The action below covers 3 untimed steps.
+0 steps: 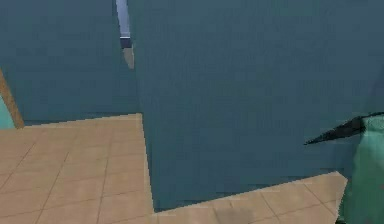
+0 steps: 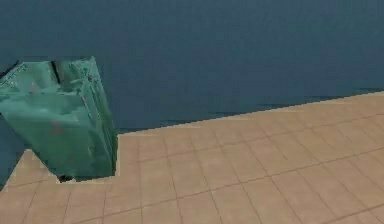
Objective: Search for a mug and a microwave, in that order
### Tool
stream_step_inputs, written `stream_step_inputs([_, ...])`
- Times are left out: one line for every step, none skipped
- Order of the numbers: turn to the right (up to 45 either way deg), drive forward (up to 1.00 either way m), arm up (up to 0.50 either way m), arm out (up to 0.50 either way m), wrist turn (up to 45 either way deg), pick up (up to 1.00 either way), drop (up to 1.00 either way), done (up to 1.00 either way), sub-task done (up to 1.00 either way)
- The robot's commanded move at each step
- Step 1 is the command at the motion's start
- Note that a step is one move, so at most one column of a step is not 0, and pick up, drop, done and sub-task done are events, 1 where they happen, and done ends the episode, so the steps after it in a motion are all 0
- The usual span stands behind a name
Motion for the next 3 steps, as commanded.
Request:
stream_step_inputs([-39.0,0.00,0.00,0.00,0.0,0.00,0.00,0.00,0.00])
stream_step_inputs([0.0,0.60,0.00,0.00,0.0,0.00,0.00,0.00,0.00])
stream_step_inputs([-45.0,0.00,0.00,0.00,0.0,0.00,0.00,0.00,0.00])
